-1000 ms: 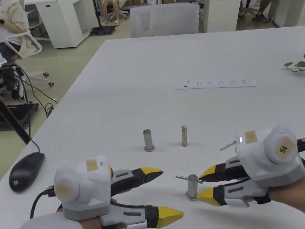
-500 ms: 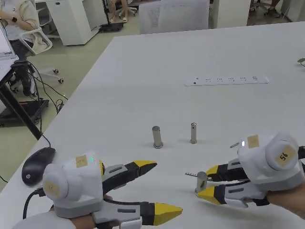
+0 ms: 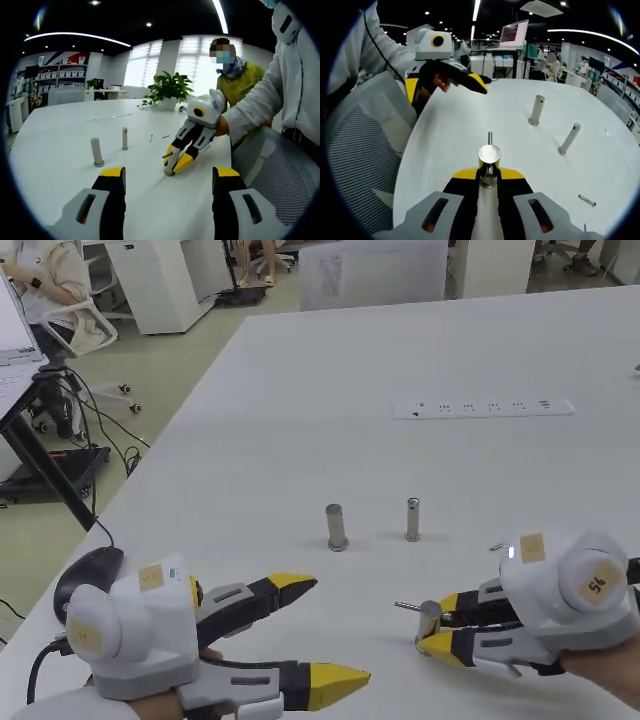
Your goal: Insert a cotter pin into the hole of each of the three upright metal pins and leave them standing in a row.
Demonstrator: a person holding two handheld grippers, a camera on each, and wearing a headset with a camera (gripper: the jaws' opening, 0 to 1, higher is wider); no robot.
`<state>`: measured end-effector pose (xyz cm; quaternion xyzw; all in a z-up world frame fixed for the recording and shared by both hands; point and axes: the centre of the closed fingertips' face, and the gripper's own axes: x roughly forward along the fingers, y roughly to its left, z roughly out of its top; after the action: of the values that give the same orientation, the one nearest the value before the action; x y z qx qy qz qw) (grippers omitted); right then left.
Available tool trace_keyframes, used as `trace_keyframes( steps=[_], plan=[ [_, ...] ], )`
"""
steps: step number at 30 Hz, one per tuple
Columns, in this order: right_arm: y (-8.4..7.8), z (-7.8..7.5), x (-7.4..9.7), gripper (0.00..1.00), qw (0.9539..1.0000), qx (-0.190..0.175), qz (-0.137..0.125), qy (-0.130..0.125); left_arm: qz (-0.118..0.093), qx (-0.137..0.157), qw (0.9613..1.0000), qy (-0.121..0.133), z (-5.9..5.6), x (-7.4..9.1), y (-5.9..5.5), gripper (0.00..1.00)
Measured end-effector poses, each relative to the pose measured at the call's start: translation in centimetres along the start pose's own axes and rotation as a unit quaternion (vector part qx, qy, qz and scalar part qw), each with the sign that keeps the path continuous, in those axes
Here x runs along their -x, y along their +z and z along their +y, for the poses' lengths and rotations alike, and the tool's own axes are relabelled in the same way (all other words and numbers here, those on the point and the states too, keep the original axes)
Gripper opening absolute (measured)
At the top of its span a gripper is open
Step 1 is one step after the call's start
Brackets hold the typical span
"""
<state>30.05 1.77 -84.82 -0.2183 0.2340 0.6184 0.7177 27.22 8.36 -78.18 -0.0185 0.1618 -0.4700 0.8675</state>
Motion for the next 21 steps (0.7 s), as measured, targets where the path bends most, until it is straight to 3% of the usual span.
trace_keyframes(
  steps=[21],
  plan=[
    [1.1,0.0,-1.0,0.11,0.9993,0.026,-0.006,0.027,-0.006,0.003,0.9999,0.011,0.1,0.8,0.4,0.70]
  ],
)
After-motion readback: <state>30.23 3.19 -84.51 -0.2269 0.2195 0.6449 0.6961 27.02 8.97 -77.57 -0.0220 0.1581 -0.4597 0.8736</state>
